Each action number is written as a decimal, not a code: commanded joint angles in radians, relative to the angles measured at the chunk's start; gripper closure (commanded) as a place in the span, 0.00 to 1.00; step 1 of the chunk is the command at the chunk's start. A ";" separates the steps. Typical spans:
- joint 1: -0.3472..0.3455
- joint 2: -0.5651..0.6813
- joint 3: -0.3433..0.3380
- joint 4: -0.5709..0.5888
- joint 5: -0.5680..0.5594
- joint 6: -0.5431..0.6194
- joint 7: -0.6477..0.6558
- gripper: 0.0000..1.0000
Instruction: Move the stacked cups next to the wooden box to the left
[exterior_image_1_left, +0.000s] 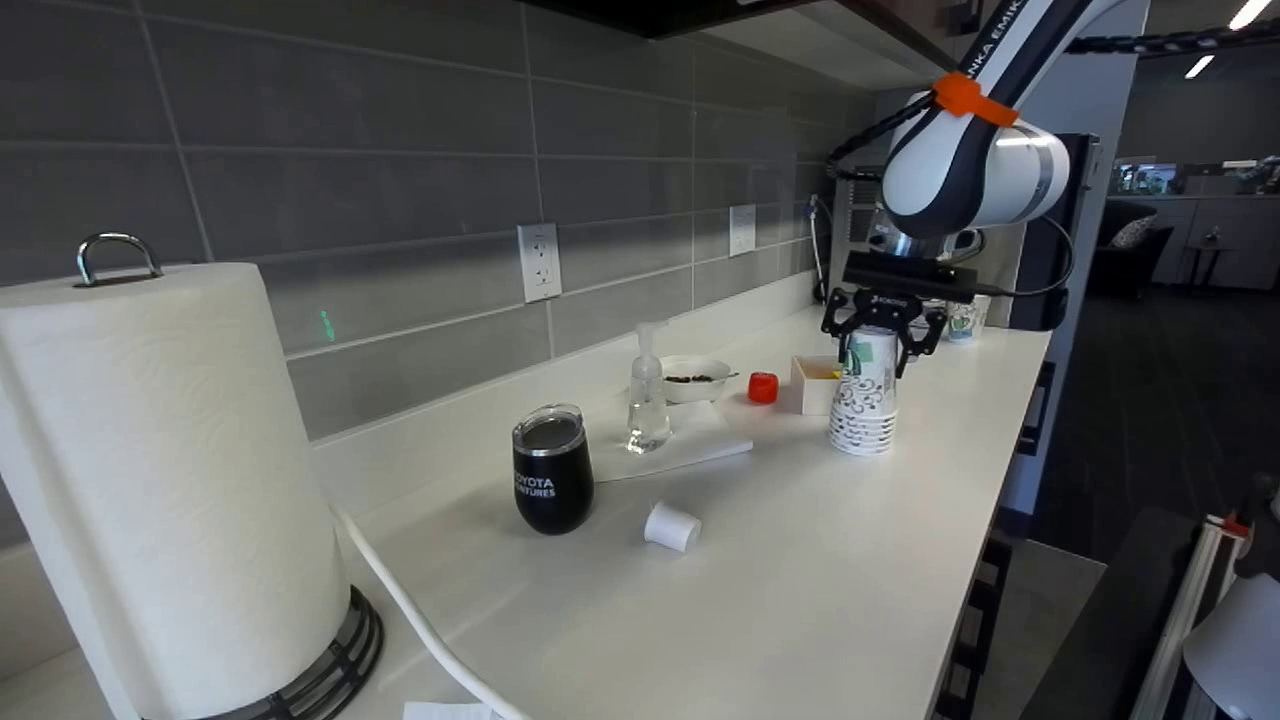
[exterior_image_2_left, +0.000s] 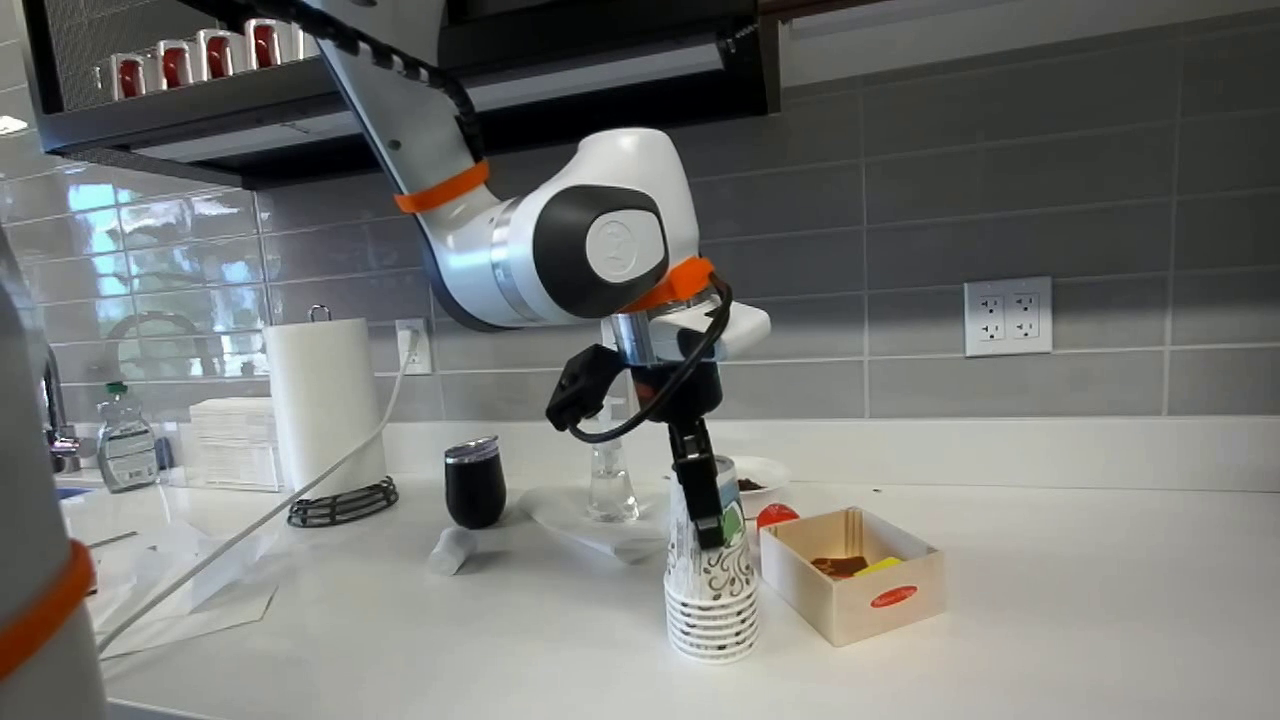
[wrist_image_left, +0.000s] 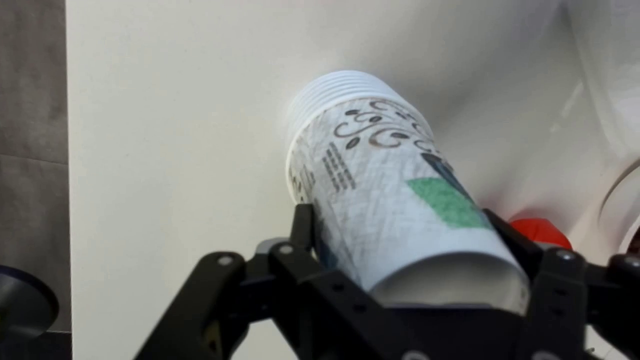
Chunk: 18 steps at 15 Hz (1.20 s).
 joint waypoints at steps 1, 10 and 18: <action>0.041 -0.029 0.002 0.001 0.007 -0.005 0.020 0.46; 0.227 -0.155 0.079 0.007 0.135 -0.191 -0.043 0.46; 0.427 -0.196 0.164 0.008 0.309 -0.324 -0.113 0.46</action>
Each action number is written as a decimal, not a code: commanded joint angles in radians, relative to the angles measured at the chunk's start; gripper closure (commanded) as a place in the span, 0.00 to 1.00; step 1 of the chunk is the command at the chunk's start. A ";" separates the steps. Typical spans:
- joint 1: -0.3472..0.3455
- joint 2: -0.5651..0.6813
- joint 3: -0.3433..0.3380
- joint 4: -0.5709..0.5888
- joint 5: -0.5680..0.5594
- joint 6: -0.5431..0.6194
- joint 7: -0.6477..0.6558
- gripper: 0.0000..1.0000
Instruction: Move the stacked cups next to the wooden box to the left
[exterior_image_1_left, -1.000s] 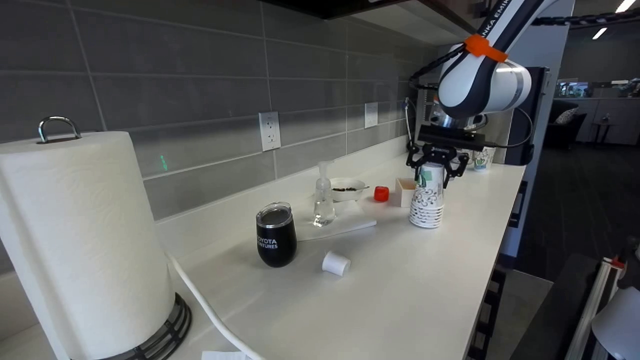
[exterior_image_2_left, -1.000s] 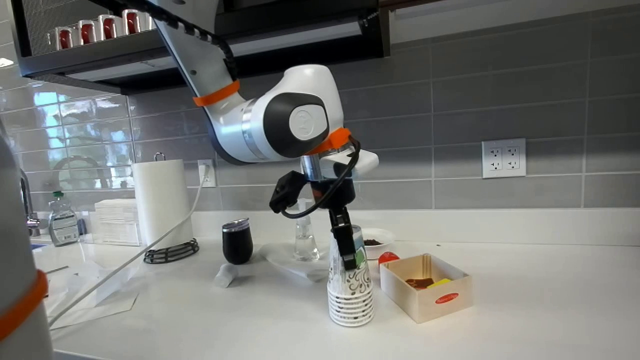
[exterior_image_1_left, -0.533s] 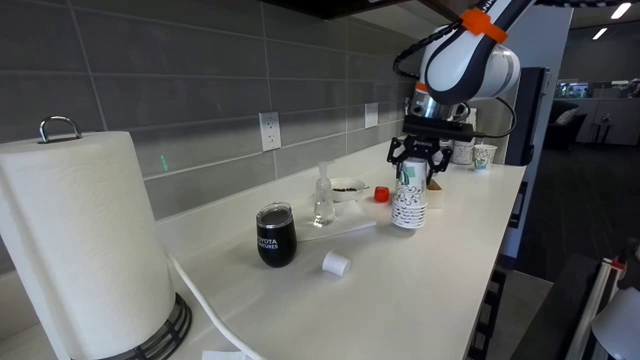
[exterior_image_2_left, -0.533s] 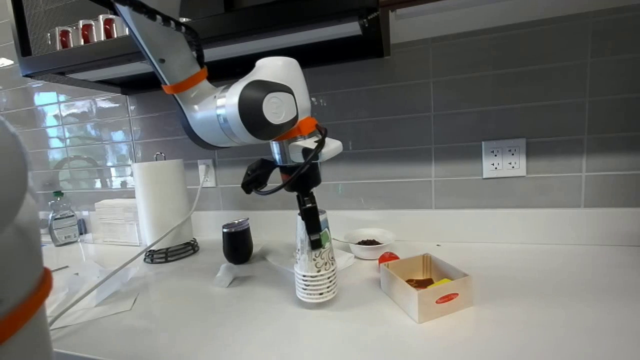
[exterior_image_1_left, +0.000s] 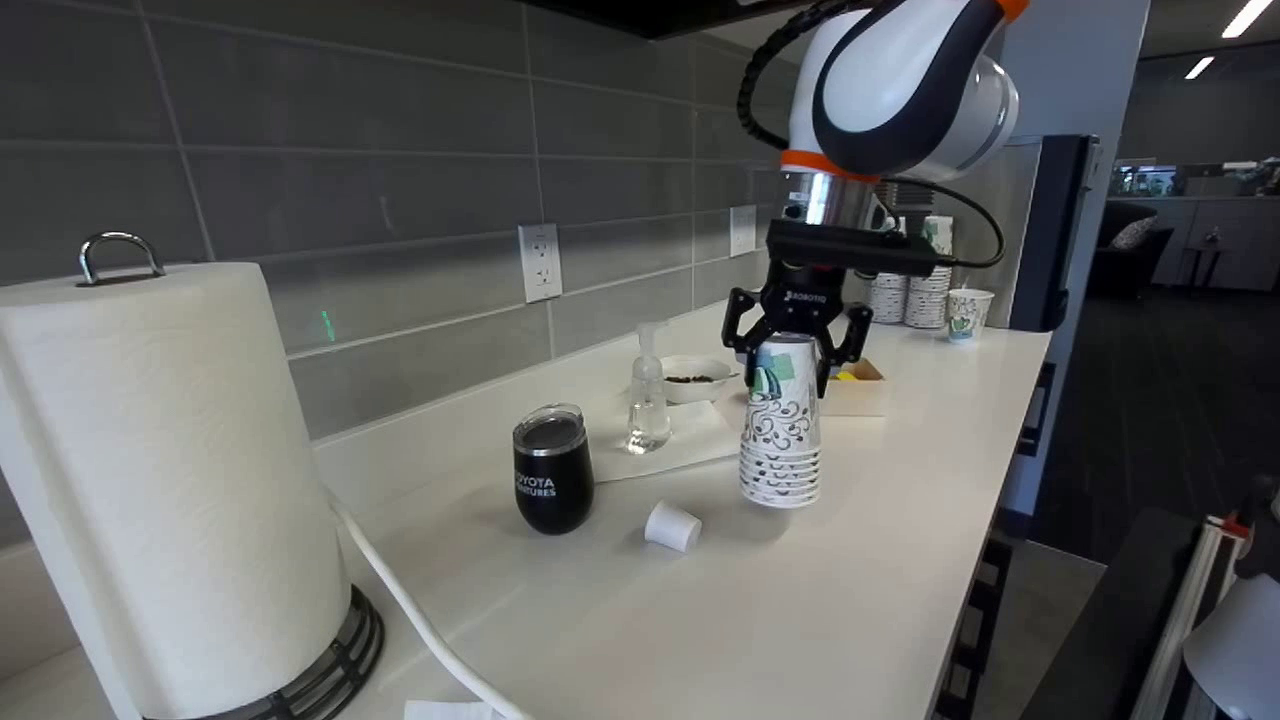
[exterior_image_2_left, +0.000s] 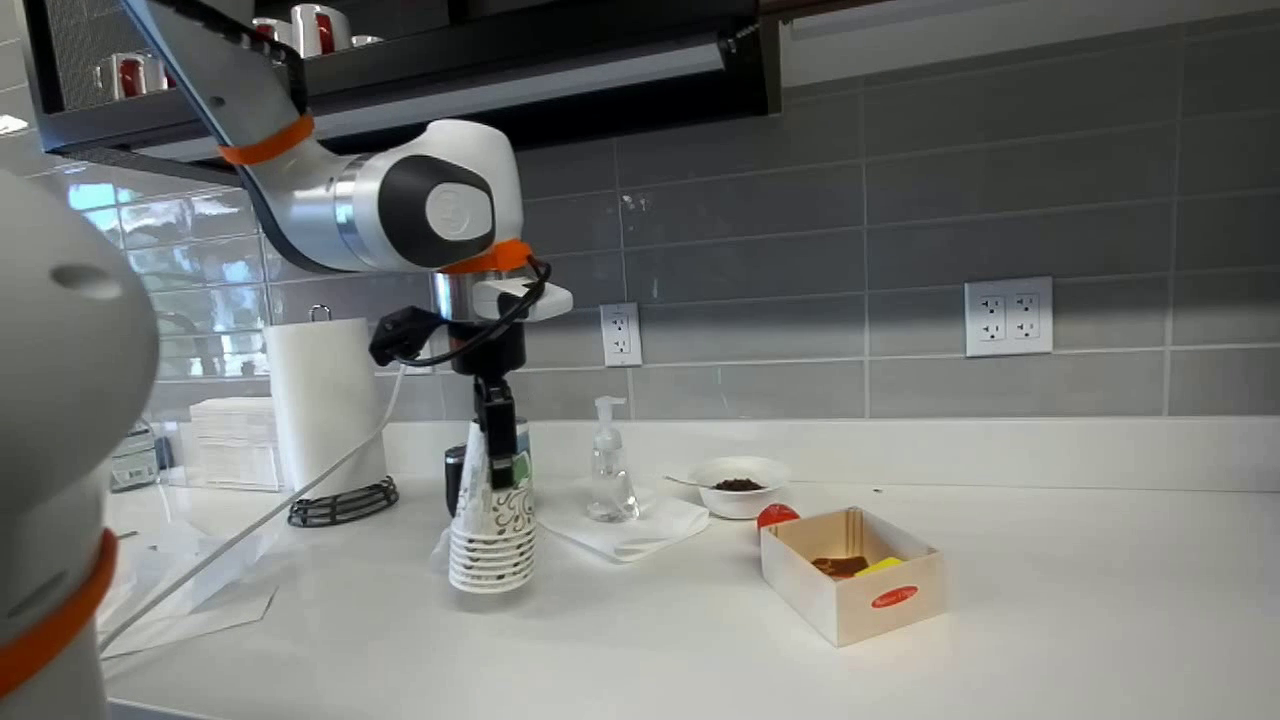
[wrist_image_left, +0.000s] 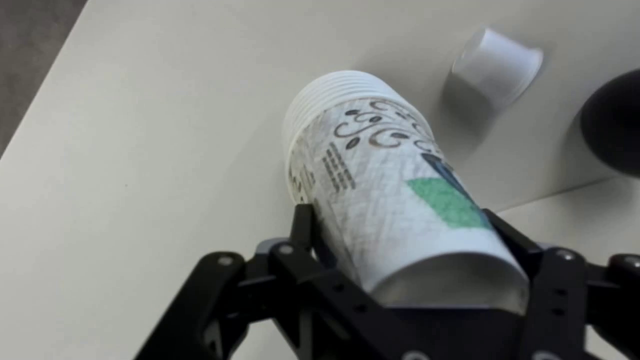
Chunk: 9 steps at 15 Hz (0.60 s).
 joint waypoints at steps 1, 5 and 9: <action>0.061 -0.032 0.040 0.001 0.058 -0.053 -0.034 0.46; 0.122 -0.016 0.091 0.005 0.083 -0.042 -0.042 0.46; 0.181 0.024 0.143 0.017 0.092 -0.030 -0.053 0.46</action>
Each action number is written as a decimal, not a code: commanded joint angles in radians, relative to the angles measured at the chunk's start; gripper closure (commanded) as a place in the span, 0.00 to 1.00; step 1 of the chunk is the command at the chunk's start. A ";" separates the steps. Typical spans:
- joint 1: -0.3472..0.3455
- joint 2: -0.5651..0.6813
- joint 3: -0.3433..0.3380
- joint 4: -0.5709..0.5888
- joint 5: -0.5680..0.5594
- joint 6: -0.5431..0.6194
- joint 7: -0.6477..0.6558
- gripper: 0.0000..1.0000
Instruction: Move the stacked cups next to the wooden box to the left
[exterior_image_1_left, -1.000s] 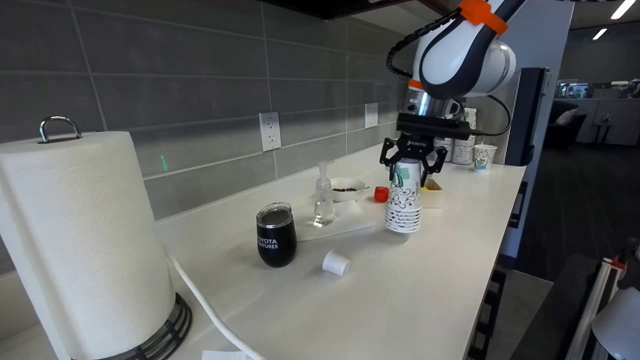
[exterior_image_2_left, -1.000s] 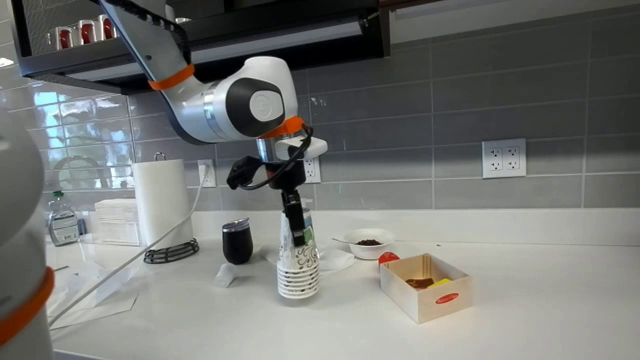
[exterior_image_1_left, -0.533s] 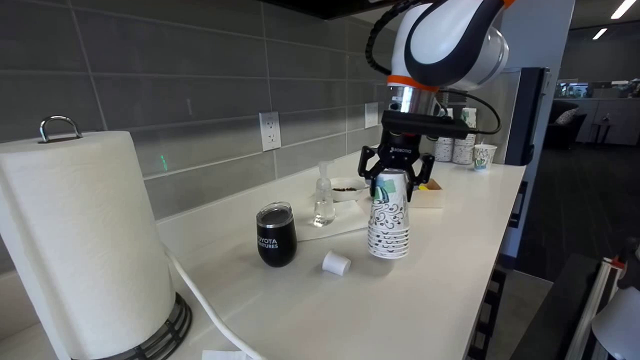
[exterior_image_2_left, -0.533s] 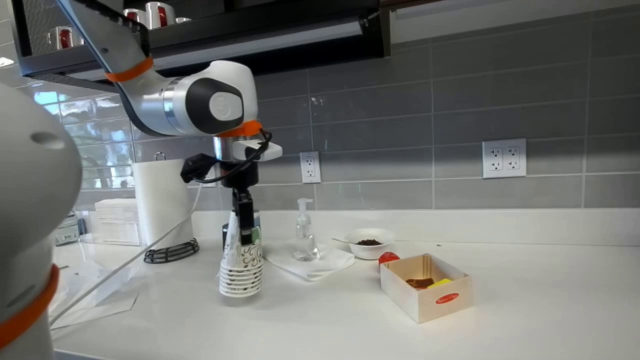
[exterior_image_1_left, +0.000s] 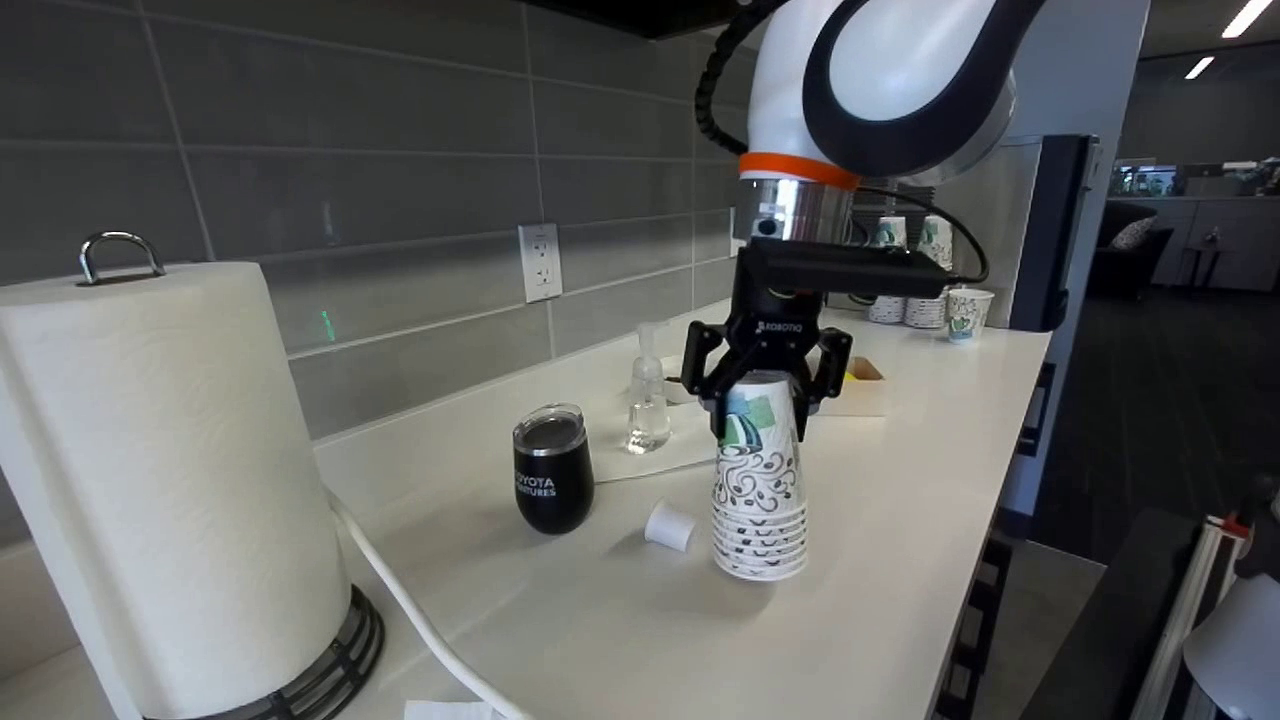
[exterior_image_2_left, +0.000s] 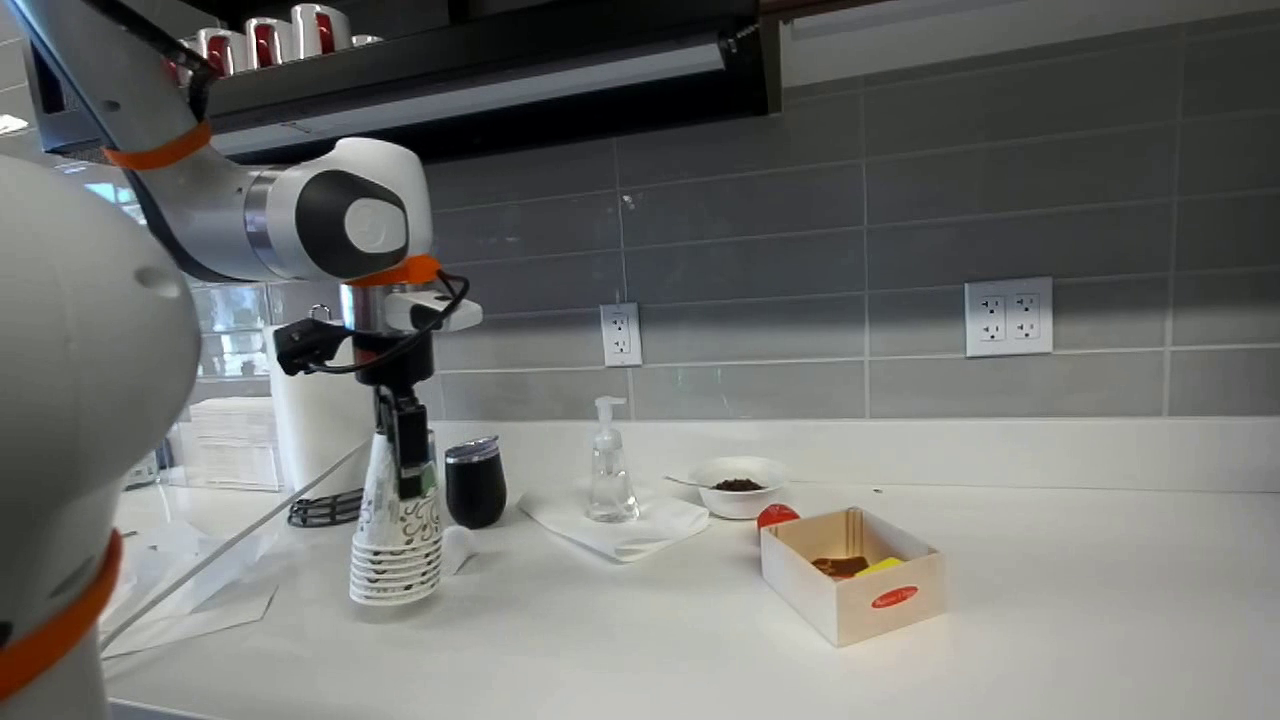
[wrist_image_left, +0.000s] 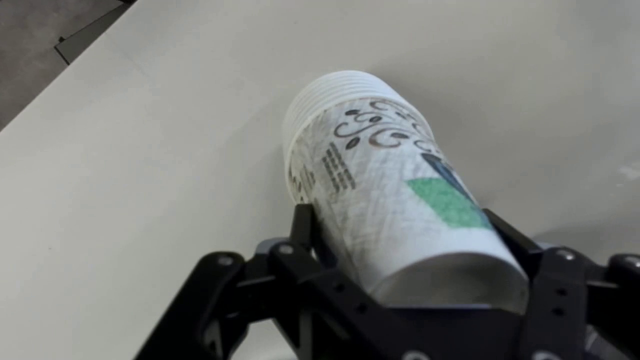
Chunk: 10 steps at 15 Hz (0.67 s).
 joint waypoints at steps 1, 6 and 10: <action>0.044 0.032 0.035 0.023 0.034 -0.009 -0.040 0.46; 0.065 0.107 0.079 0.061 0.010 0.041 -0.047 0.46; 0.055 0.171 0.117 0.096 -0.051 0.125 -0.022 0.46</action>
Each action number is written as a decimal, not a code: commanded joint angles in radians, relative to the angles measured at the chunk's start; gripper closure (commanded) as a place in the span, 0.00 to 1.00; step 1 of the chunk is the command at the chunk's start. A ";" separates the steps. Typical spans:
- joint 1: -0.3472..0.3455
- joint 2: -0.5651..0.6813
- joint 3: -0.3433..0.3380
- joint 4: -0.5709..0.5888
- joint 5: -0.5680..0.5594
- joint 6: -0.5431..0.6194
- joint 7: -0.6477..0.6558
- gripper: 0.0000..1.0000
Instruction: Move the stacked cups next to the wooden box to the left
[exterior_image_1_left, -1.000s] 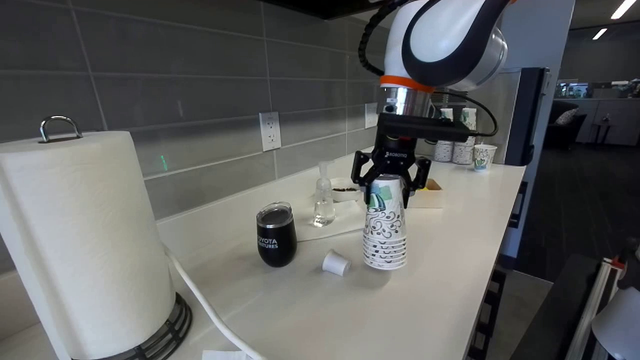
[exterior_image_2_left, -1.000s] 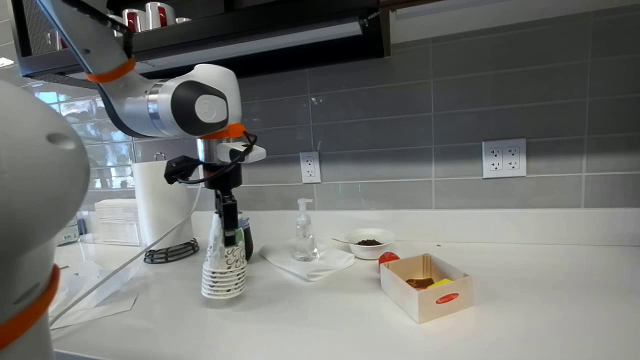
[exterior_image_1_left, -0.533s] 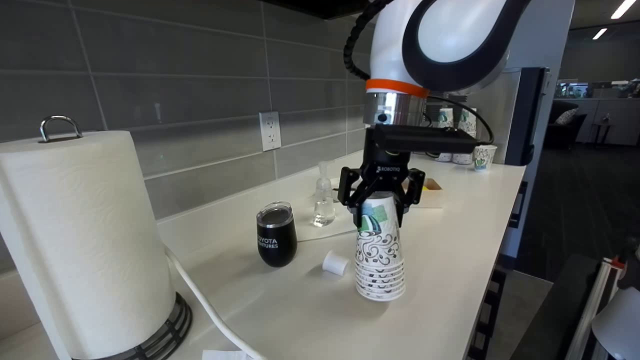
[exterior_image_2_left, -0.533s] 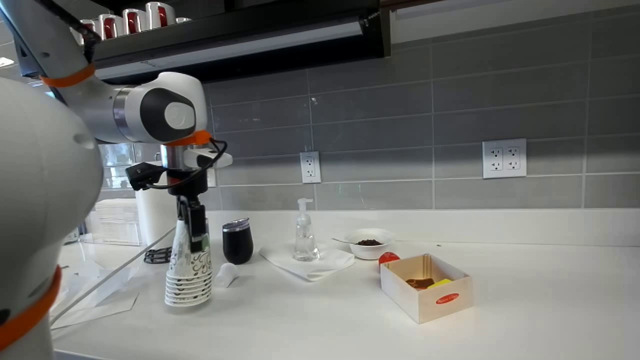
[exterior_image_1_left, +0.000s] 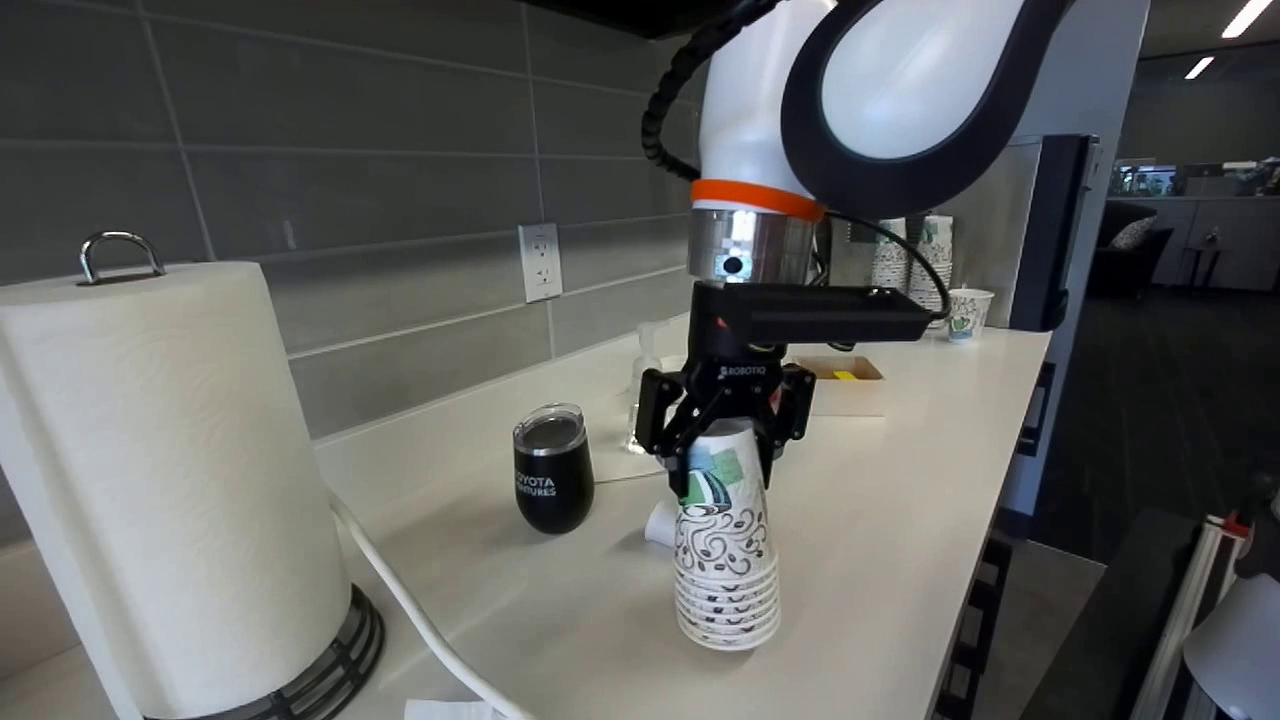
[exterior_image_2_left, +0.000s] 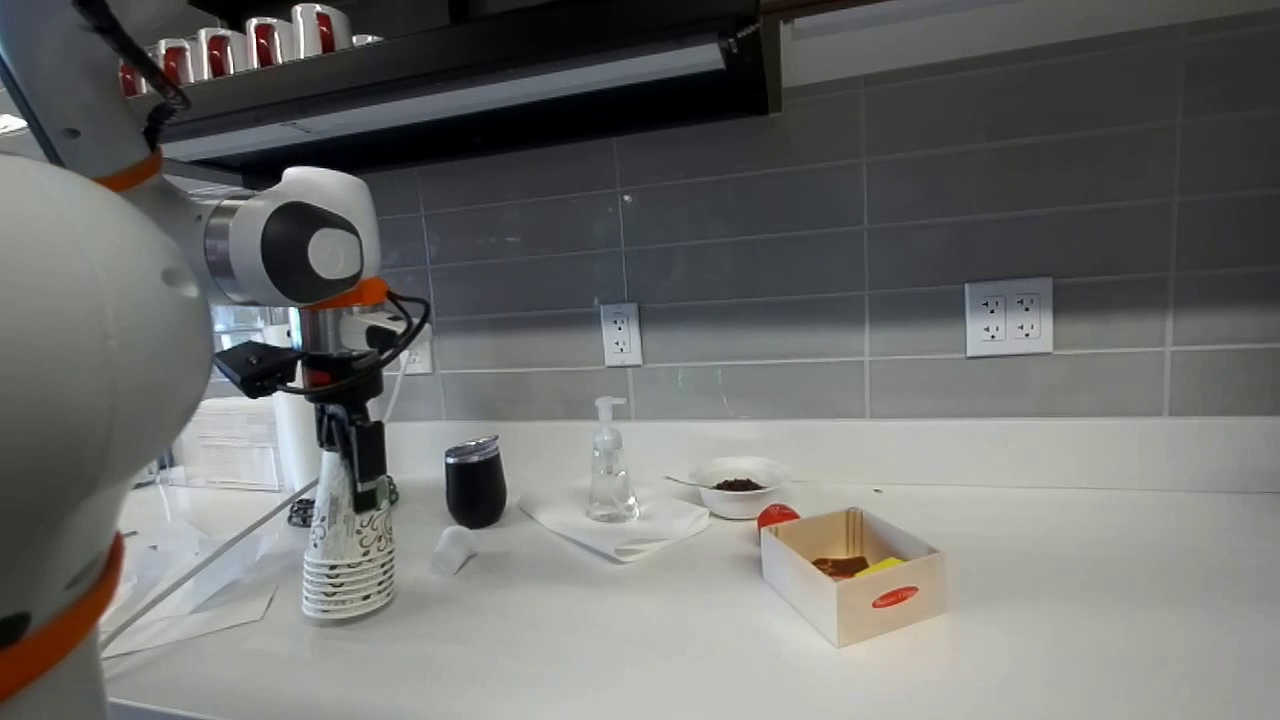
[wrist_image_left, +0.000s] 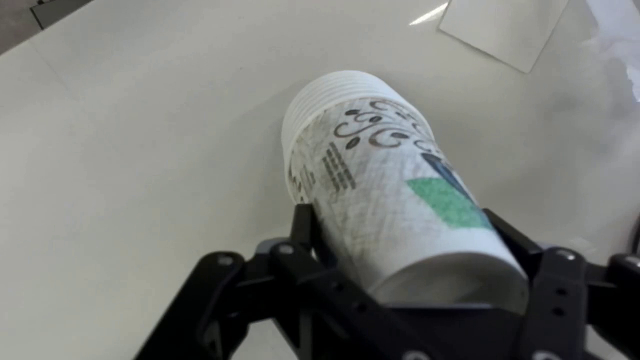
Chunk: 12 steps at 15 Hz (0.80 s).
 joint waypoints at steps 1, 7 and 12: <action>-0.007 0.077 0.028 0.048 -0.060 0.084 0.011 0.46; -0.029 0.132 0.063 0.053 -0.343 0.201 0.144 0.46; -0.030 0.139 0.068 0.070 -0.492 0.207 0.237 0.00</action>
